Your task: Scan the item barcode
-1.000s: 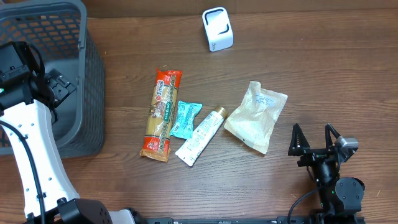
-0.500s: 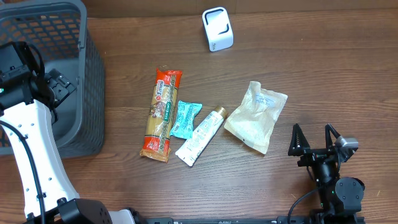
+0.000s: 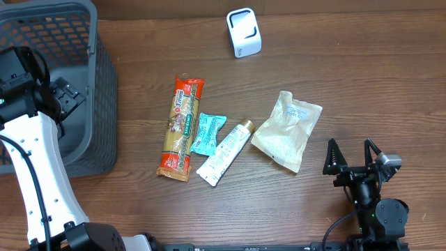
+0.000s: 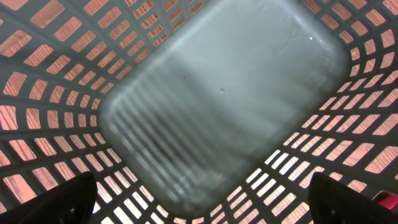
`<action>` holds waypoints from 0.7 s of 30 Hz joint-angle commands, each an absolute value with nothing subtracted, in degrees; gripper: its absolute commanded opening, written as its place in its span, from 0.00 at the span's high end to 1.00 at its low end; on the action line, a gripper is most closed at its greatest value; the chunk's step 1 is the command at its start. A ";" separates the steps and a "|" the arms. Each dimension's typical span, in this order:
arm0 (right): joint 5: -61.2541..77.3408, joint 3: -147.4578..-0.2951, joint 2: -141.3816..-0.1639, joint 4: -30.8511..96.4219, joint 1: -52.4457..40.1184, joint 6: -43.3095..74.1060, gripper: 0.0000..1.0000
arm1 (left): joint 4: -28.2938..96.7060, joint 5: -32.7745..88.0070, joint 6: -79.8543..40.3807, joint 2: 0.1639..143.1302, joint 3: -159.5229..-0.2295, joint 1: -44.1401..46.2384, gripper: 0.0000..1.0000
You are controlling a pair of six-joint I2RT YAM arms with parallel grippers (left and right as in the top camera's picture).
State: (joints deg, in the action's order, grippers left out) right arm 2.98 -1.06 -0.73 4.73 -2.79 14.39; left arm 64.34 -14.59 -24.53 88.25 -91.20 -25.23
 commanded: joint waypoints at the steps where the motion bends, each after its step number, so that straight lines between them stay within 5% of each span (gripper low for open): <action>1: 2.81 -0.45 -0.16 4.49 -3.20 14.59 0.00 | 64.51 -13.89 -25.56 88.40 -90.85 -25.19 0.00; 21: -3.31 -0.47 -0.16 4.43 -3.20 14.15 0.00 | 64.51 -13.89 -25.54 88.40 -90.85 -25.15 0.00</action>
